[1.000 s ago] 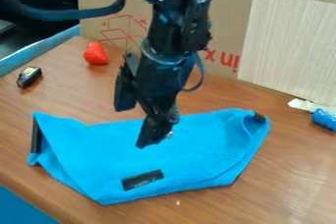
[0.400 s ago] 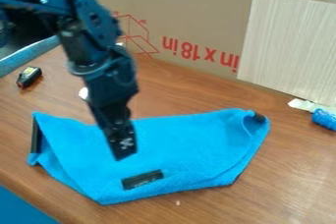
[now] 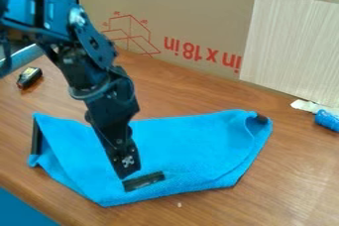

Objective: Unfold the cloth from bottom right to top left

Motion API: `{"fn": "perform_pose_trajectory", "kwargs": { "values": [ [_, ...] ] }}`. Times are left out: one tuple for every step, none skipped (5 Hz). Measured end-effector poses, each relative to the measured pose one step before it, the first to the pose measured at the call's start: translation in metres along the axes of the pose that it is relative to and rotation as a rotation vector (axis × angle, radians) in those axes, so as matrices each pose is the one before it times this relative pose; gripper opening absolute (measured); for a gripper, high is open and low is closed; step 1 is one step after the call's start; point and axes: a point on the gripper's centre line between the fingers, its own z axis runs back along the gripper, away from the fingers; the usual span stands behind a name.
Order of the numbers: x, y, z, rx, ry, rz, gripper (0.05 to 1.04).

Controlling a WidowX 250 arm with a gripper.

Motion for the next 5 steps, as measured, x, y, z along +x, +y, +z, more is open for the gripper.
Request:
{"fn": "perform_pose_trajectory", "kwargs": {
  "values": [
    [0.00133,-0.00814,-0.01436,-0.0200,0.0169,-0.0440,0.999],
    [0.00076,-0.00586,-0.00864,-0.0161,-0.0005,-0.0398,0.999],
    [0.00021,-0.00062,-0.00105,0.0032,-0.0053,-0.0199,0.999],
    [-0.00183,-0.00409,-0.00322,-0.0001,0.0033,-0.0270,0.999],
    [-0.00065,-0.00012,0.00000,-0.0008,0.0041,-0.0343,0.950]
  ]
}}
